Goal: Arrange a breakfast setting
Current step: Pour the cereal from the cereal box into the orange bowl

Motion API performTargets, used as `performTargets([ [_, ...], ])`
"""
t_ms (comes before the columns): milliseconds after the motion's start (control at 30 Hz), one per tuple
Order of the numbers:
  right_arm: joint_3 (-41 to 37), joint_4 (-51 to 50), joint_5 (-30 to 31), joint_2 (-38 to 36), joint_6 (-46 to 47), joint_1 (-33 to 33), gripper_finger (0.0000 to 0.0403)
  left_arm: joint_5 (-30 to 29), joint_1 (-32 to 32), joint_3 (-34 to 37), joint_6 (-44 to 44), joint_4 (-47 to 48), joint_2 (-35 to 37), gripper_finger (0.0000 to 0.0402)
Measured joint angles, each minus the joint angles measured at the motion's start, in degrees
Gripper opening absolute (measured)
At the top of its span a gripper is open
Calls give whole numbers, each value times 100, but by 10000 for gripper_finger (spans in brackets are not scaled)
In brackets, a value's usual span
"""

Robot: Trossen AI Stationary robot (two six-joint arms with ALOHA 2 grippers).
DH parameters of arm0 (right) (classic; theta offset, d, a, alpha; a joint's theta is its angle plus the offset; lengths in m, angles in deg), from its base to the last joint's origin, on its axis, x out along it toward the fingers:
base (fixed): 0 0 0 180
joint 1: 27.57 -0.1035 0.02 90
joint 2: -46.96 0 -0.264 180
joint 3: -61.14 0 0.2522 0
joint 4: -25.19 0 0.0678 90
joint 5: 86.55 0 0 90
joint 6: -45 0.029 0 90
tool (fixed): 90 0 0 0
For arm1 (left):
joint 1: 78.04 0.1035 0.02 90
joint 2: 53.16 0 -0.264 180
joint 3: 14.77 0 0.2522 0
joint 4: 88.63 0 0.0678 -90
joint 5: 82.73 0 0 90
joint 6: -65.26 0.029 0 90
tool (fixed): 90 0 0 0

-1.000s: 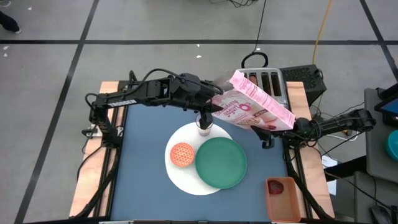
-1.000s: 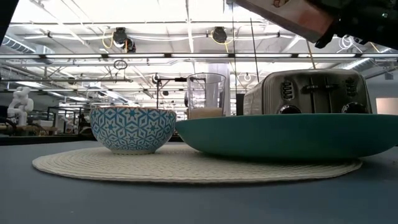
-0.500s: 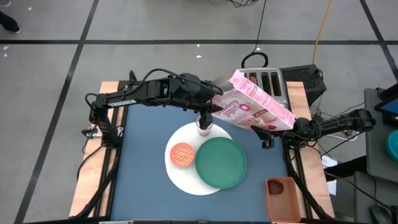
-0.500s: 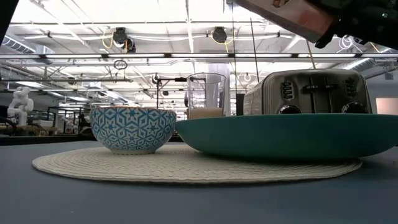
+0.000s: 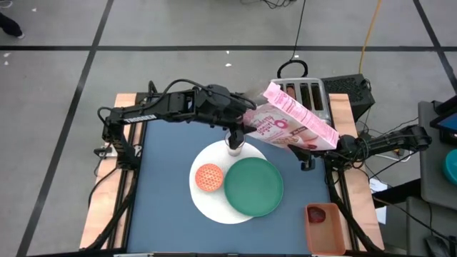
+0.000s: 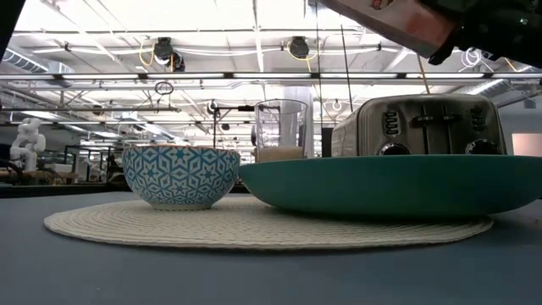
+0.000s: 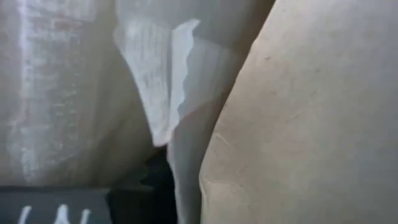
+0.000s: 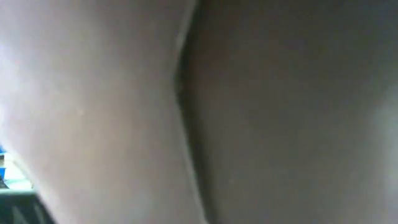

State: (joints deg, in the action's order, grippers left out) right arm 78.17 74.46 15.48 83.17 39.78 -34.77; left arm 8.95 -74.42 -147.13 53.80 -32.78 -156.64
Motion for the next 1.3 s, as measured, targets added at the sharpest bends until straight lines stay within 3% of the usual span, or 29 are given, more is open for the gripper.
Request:
performTargets([
  [367,0,-3,13,-10,-7,0,215,0,2,0,-70,243,89,198],
  [1167,-4,-76,-24,-41,-15,-3,215,-43,3,-2,7,1035,1353,198],
  [1233,-4,-76,-24,-49,-3,-2,215,-310,-89,-2,43,1186,1420,198],
  [1300,-4,-81,-24,-55,-3,-2,215,-943,-305,2,154,1486,1524,198],
])
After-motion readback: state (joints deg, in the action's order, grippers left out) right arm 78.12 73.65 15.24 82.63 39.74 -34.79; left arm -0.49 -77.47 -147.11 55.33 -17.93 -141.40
